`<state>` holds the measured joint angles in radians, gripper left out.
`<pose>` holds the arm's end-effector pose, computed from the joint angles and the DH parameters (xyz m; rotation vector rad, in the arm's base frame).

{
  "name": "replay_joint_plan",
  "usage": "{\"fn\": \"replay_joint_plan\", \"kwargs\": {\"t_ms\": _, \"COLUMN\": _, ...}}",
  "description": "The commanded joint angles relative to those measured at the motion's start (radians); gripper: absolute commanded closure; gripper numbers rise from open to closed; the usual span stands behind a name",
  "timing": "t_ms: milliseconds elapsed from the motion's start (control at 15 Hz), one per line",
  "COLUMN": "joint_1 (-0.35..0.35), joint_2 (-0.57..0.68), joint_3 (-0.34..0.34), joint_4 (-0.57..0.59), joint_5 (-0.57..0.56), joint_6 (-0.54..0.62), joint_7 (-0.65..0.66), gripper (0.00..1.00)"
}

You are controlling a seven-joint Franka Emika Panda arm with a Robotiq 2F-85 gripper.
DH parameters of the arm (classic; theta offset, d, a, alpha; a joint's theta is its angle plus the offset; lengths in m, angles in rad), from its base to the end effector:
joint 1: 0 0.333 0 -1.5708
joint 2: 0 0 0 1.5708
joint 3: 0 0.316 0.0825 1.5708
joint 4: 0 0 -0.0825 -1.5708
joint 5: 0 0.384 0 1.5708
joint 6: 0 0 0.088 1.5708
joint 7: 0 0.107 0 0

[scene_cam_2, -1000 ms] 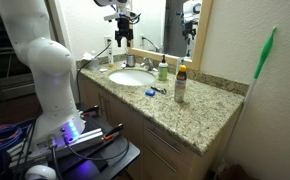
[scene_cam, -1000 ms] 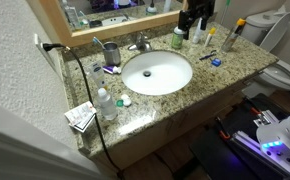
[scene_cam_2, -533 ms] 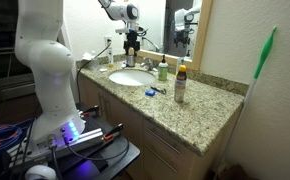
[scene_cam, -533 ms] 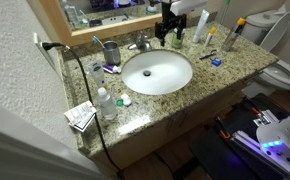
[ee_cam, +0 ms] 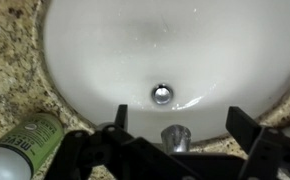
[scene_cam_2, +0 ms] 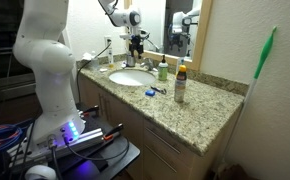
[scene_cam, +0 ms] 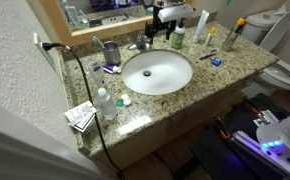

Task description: Push the faucet handle upwards

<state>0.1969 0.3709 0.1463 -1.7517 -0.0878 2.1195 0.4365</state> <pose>0.6154 0.2073 0.3615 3.1205 -0.0896 0.0154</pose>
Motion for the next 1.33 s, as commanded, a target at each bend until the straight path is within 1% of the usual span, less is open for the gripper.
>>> {"fn": "replay_joint_plan", "kwargs": {"t_ms": 0, "joint_1": 0.041, "joint_2": 0.111, "joint_3": -0.056, "joint_4": 0.112, "joint_5": -0.028, "joint_6": 0.078, "joint_7": 0.058, "gripper": 0.0}}
{"fn": "replay_joint_plan", "kwargs": {"t_ms": 133, "joint_1": 0.055, "joint_2": 0.148, "joint_3": -0.084, "joint_4": 0.159, "joint_5": -0.032, "joint_6": 0.082, "joint_7": 0.091, "gripper": 0.0}}
{"fn": "replay_joint_plan", "kwargs": {"t_ms": 200, "joint_1": 0.05, "joint_2": 0.1, "joint_3": -0.072, "joint_4": 0.093, "joint_5": -0.01, "joint_6": 0.081, "joint_7": 0.055, "gripper": 0.0}}
{"fn": "replay_joint_plan", "kwargs": {"t_ms": 333, "joint_1": 0.056, "joint_2": 0.131, "joint_3": -0.087, "joint_4": 0.132, "joint_5": -0.011, "joint_6": 0.081, "joint_7": 0.068, "gripper": 0.0}}
{"fn": "replay_joint_plan", "kwargs": {"t_ms": 467, "joint_1": 0.058, "joint_2": 0.138, "joint_3": -0.09, "joint_4": 0.143, "joint_5": -0.011, "joint_6": 0.081, "joint_7": 0.071, "gripper": 0.0}}
{"fn": "replay_joint_plan", "kwargs": {"t_ms": 667, "joint_1": 0.057, "joint_2": 0.189, "joint_3": -0.1, "joint_4": 0.19, "joint_5": -0.013, "joint_6": 0.169, "joint_7": 0.082, "gripper": 0.0}}
{"fn": "replay_joint_plan", "kwargs": {"t_ms": 800, "joint_1": 0.058, "joint_2": 0.214, "joint_3": -0.107, "joint_4": 0.215, "joint_5": -0.006, "joint_6": 0.199, "joint_7": 0.083, "gripper": 0.0}}
{"fn": "replay_joint_plan", "kwargs": {"t_ms": 1067, "joint_1": 0.063, "joint_2": 0.265, "joint_3": -0.116, "joint_4": 0.266, "joint_5": 0.007, "joint_6": 0.214, "joint_7": 0.078, "gripper": 0.0}}
{"fn": "replay_joint_plan", "kwargs": {"t_ms": 1133, "joint_1": 0.063, "joint_2": 0.275, "joint_3": -0.116, "joint_4": 0.274, "joint_5": 0.01, "joint_6": 0.22, "joint_7": 0.072, "gripper": 0.25}}
{"fn": "replay_joint_plan", "kwargs": {"t_ms": 1200, "joint_1": 0.065, "joint_2": 0.283, "joint_3": -0.117, "joint_4": 0.282, "joint_5": 0.01, "joint_6": 0.222, "joint_7": 0.072, "gripper": 0.26}}
{"fn": "replay_joint_plan", "kwargs": {"t_ms": 1267, "joint_1": 0.067, "joint_2": 0.288, "joint_3": -0.118, "joint_4": 0.287, "joint_5": 0.009, "joint_6": 0.224, "joint_7": 0.071, "gripper": 0.33}}
